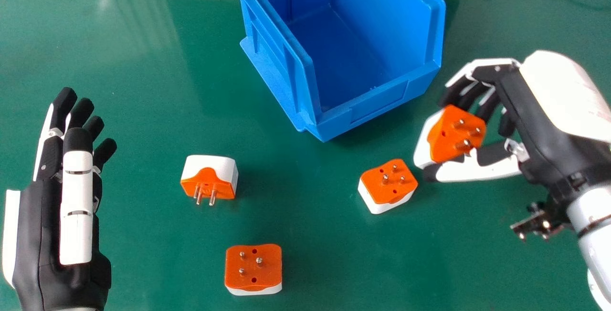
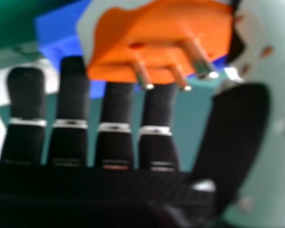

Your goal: Pick all objects and put in blue box

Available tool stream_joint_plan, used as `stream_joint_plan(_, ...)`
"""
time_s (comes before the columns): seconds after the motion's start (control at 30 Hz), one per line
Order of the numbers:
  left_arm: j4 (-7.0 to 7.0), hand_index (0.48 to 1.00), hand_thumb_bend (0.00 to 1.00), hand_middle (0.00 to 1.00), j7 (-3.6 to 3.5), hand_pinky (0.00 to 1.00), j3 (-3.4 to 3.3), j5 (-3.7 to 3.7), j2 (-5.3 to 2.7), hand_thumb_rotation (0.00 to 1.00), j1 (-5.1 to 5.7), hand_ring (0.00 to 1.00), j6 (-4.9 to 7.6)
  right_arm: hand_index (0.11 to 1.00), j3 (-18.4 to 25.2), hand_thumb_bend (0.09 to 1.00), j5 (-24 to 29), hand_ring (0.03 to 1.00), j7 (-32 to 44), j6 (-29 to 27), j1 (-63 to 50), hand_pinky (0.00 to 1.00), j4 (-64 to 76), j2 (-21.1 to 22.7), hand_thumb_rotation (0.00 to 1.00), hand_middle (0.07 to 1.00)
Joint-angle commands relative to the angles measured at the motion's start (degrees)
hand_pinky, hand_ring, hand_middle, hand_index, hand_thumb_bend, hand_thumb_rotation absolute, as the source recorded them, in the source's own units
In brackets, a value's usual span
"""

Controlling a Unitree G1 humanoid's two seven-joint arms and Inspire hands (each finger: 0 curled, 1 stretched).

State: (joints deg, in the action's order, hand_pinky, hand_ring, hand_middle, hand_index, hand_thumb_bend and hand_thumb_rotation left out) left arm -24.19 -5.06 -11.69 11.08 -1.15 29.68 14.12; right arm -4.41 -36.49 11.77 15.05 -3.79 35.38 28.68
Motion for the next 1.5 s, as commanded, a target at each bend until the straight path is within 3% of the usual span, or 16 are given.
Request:
stream_joint_plan(0.0, -0.35, 0.937, 0.49, 0.95, 0.02, 0.91, -0.22, -0.58, 0.51, 0.85, -0.16, 0.94, 1.02, 0.534, 0.0, 0.489, 0.7, 0.414, 0.0, -3.0, 3.7, 0.29, 0.4, -0.3, 0.00, 0.517)
stream_joint_plan(0.27, -0.49, 0.938, 0.49, 0.95, 0.54, 0.92, -0.26, -1.06, 0.15, 0.85, 0.00, 0.95, 0.93, 0.553, -2.6, 0.486, 1.0, 0.404, 1.7, -6.9, 14.6, 0.28, -5.7, -1.5, 0.00, 0.503)
stream_joint_plan(0.4, -0.52, 0.935, 0.48, 0.95, 0.17, 0.92, -0.27, -0.84, 0.33, 0.86, 0.26, 0.94, 0.93, 0.561, -4.0, 0.485, -0.2, 0.403, 1.7, -8.2, 19.9, 0.28, -9.4, -2.4, 0.00, 0.501)
stream_joint_plan(0.6, -0.70, 0.936, 0.48, 0.95, 0.46, 0.92, 0.26, -0.46, -0.51, 0.85, 0.53, 0.94, 1.00, 0.565, -6.5, 0.484, -1.3, 0.406, 0.2, -11.2, 27.4, 0.28, -17.2, -3.9, 0.00, 0.506)
stream_joint_plan(0.67, -0.59, 0.933, 0.47, 0.95, 0.45, 0.92, 0.35, -0.69, -0.55, 0.85, 0.50, 0.94, 1.27, 0.566, -7.3, 0.484, -1.7, 0.409, -0.3, -11.8, 29.7, 0.28, -20.0, -4.4, 0.00, 0.511)
stream_joint_plan(0.77, -0.56, 0.933, 0.46, 0.95, 1.02, 0.93, 0.38, -1.23, -1.00, 0.85, 0.45, 0.94, 1.37, 0.566, -8.5, 0.484, -2.5, 0.412, -1.5, -12.6, 33.7, 0.29, -25.0, -5.6, 0.00, 0.516)
stream_joint_plan(0.97, -0.55, 0.934, 0.46, 0.95, 0.88, 0.94, 0.50, -1.13, -0.71, 0.85, 0.65, 0.94, 1.36, 0.561, -11.3, 0.484, -5.8, 0.416, -4.7, -13.5, 42.3, 0.28, -37.6, -7.3, 0.00, 0.526)
stream_joint_plan(1.13, -0.50, 0.940, 0.44, 0.95, 1.24, 0.96, 0.61, -1.05, -0.89, 0.85, 0.69, 0.95, 1.44, 0.547, -14.0, 0.484, -7.4, 0.420, -8.7, -15.5, 49.8, 0.28, -51.6, -9.1, 0.00, 0.537)
stream_joint_plan(1.33, -0.81, 0.945, 0.43, 0.96, 0.88, 0.97, 0.75, -0.77, -0.57, 0.86, 0.95, 0.96, 1.49, 0.549, -17.0, 0.484, -8.2, 0.417, -13.3, -18.1, 57.8, 0.28, -68.4, -10.9, 0.00, 0.529)
stream_joint_plan(1.47, -0.52, 0.952, 0.42, 0.96, 1.04, 0.98, 0.73, -0.70, -0.82, 0.87, 0.85, 0.97, 1.71, 0.549, -18.7, 0.485, -8.5, 0.416, -18.0, -21.2, 61.8, 0.28, -78.5, -11.8, 0.00, 0.521)
